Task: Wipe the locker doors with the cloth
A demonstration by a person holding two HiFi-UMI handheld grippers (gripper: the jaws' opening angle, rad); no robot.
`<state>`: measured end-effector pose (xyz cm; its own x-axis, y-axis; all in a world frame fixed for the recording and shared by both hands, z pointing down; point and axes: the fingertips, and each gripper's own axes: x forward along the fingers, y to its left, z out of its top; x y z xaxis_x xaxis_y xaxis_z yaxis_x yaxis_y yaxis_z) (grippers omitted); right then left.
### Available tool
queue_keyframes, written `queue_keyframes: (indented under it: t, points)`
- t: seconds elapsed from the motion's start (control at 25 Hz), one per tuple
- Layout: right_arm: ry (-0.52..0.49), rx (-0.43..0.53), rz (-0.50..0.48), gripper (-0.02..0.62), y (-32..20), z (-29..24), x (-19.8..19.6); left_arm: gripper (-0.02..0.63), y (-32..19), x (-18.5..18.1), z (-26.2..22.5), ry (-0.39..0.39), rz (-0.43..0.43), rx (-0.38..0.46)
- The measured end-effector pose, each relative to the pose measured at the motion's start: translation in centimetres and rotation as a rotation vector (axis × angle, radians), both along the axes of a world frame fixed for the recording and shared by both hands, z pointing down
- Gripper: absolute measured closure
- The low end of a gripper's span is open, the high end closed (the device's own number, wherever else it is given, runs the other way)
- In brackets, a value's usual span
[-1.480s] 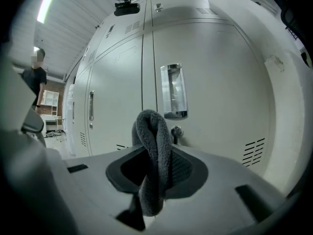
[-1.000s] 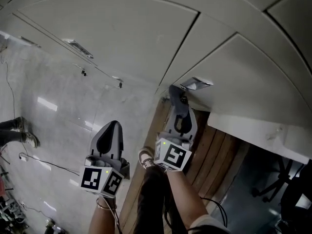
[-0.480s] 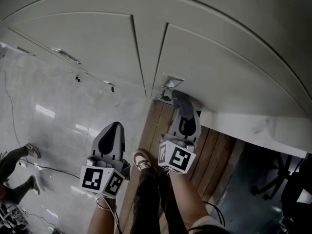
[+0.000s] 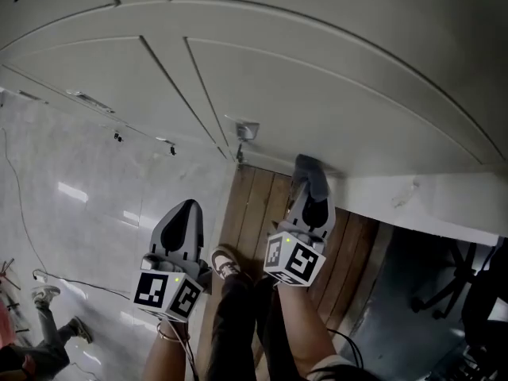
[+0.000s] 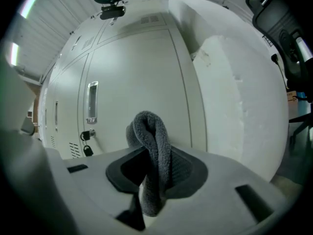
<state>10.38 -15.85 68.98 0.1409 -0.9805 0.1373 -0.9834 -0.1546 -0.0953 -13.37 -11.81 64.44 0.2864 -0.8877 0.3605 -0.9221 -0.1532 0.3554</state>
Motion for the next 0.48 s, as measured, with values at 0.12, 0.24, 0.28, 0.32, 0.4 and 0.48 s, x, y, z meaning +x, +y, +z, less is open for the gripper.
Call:
queue_keyframes:
  t: [0.12,0.24,0.28,0.32,0.4,0.48]
  points:
    - [-0.035,-0.015,0.087,0.523,0.8,0.3,2.6,0.595,-0.3,1.5,-0.4,0.0,0.03,0.006]
    - [-0.08,-0.031,0.166,0.523,1.4,0.8,4.7,0.595,-0.7,2.6,-0.7,-0.002,0.057,0.012]
    - [-0.094,-0.035,0.187,0.523,1.6,0.9,5.2,0.595,-0.8,3.0,-0.8,-0.004,0.065,0.014]
    - [-0.106,-0.038,0.204,0.523,1.7,1.0,5.7,0.595,-1.0,3.3,-0.9,-0.005,0.072,0.018]
    - [-0.118,-0.042,0.224,0.523,1.7,1.2,6.3,0.595,-1.3,3.7,-1.2,-0.006,0.083,0.026]
    - [-0.116,-0.055,0.224,0.523,1.9,1.2,6.5,0.595,-1.5,4.0,-1.5,-0.008,0.089,0.033]
